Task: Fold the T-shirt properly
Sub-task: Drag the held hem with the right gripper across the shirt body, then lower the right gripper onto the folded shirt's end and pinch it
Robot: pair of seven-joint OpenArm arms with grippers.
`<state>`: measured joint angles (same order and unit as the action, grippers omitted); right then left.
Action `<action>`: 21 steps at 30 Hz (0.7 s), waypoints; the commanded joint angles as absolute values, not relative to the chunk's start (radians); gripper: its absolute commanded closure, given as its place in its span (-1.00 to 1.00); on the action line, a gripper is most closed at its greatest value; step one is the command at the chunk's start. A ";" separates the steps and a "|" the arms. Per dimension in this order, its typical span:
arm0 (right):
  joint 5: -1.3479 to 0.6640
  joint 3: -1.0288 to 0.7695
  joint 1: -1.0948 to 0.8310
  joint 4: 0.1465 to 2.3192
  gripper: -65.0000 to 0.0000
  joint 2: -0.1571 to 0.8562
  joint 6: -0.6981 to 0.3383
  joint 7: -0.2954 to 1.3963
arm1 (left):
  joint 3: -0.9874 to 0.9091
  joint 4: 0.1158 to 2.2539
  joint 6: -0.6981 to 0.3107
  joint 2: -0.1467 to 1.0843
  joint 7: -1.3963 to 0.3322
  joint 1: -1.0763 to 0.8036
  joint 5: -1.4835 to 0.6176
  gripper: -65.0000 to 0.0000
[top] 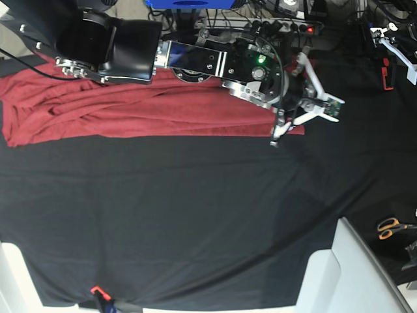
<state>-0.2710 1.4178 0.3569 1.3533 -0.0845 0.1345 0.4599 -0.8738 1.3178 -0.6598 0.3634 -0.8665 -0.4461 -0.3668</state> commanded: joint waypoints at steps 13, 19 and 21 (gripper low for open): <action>-0.272 1.405 0.306 1.328 0.88 -0.067 0.139 0.432 | -0.883 1.331 -0.665 0.386 -0.858 -0.429 -0.369 -0.81; -0.266 1.405 0.266 1.360 -0.15 -0.031 0.140 0.433 | -0.883 1.330 -0.665 0.386 -0.858 -0.429 -0.367 -0.81; -0.268 1.385 0.266 1.415 -0.19 0.010 0.140 0.433 | -0.883 1.326 -0.665 0.386 -0.858 -0.430 -0.367 -0.81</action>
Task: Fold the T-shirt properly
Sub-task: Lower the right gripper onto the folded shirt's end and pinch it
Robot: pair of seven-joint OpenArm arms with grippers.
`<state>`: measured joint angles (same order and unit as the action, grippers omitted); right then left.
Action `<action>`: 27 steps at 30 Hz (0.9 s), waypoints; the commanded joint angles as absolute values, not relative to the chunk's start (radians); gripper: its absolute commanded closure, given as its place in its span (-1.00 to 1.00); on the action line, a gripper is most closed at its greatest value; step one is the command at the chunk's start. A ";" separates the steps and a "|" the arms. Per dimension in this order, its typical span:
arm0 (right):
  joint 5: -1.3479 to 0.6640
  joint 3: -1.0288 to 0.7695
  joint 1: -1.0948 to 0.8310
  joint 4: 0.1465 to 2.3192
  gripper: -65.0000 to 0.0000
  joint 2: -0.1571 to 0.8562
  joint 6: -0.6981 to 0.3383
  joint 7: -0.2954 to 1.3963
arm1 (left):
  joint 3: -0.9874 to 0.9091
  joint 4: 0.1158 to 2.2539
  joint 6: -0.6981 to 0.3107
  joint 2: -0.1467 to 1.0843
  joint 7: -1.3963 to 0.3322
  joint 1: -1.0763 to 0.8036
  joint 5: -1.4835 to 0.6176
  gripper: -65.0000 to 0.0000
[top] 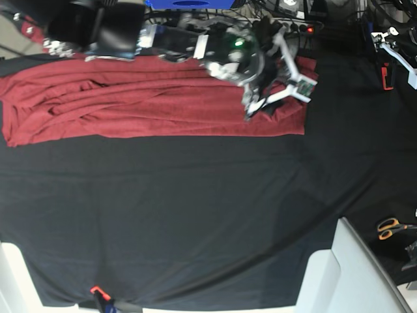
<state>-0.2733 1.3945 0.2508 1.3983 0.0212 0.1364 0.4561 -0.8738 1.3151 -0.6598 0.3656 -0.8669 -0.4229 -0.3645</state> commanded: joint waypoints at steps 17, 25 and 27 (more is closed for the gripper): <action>-0.268 0.314 -0.297 1.781 -0.20 0.291 0.133 0.297 | -0.881 1.472 -0.698 0.338 -0.865 -0.435 -0.378 -0.72; -0.266 0.286 -0.377 1.773 -0.20 0.292 0.133 0.297 | -0.878 1.389 -0.698 0.325 -0.987 -0.374 -0.714 0.47; -0.266 0.288 -0.381 1.773 -0.20 0.292 0.133 0.297 | -0.875 1.357 -0.698 0.325 -0.987 -0.363 -0.817 0.21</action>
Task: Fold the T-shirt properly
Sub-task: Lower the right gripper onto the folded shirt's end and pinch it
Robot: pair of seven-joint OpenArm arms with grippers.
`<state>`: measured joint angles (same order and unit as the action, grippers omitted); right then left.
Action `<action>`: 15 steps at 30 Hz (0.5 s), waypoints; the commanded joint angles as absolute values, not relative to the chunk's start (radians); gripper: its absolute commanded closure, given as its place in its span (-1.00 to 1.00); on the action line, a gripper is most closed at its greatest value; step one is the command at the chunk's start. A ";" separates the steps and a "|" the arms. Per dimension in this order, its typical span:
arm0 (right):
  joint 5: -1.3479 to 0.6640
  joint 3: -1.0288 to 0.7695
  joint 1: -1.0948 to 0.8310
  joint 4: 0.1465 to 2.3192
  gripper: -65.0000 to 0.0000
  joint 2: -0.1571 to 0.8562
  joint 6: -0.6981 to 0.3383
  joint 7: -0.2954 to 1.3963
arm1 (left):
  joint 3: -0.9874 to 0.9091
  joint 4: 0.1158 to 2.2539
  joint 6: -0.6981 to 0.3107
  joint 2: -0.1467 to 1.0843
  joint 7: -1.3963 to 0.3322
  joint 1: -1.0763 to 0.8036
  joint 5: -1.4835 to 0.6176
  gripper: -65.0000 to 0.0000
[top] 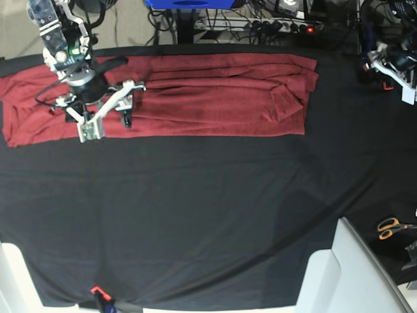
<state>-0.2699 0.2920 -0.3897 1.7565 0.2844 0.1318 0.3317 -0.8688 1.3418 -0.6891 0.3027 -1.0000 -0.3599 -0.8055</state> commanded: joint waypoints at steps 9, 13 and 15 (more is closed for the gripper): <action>-0.266 0.291 -0.397 1.718 -0.20 0.294 0.133 0.298 | -0.731 1.337 -0.698 0.306 -0.990 -0.315 -1.036 -1.00; -0.266 0.292 -0.395 1.675 -0.20 0.294 0.131 0.298 | -0.602 1.288 -0.698 0.265 -0.987 -0.255 -0.974 -1.00; -0.266 0.292 -0.397 1.670 -0.20 0.294 0.131 0.298 | -0.595 1.268 -0.698 0.223 -0.987 -0.236 -0.911 -1.00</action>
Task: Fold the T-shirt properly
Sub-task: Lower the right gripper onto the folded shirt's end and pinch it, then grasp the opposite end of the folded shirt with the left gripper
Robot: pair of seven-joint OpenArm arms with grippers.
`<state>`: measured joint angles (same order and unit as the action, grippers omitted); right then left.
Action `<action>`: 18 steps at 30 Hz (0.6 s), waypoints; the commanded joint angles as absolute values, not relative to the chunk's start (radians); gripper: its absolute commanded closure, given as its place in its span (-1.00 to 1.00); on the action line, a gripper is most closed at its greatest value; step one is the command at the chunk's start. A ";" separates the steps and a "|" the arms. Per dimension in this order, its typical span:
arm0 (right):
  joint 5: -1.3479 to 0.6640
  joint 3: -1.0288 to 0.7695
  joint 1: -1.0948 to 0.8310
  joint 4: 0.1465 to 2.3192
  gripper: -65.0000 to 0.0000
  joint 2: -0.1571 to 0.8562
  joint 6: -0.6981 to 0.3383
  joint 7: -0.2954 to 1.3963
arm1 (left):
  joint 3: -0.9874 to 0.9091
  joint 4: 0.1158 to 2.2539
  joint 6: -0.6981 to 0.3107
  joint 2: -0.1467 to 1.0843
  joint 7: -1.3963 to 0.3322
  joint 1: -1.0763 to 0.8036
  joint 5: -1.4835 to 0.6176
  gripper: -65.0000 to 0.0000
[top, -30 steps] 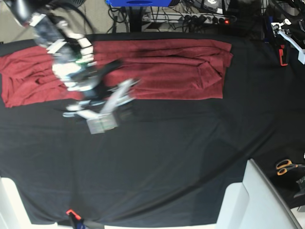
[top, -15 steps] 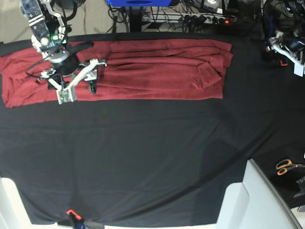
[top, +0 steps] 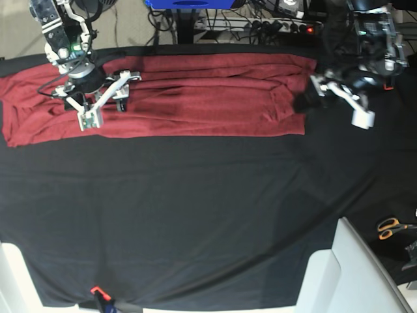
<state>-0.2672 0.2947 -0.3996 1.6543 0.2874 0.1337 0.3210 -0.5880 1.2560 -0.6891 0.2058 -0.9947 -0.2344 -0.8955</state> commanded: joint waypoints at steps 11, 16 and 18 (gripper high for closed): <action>-0.266 0.288 -0.398 1.670 -0.20 0.294 0.131 0.298 | -0.588 1.256 -0.698 0.157 -0.984 -0.214 -0.727 -1.00; -0.266 0.286 -0.394 1.670 -0.20 0.294 0.131 0.298 | -0.585 1.251 -0.698 0.157 -0.984 -0.219 -0.725 -1.00; -0.266 0.286 -0.394 1.670 -0.20 0.294 0.131 0.298 | -0.585 1.225 -0.698 0.157 -0.984 -0.217 -0.725 -0.78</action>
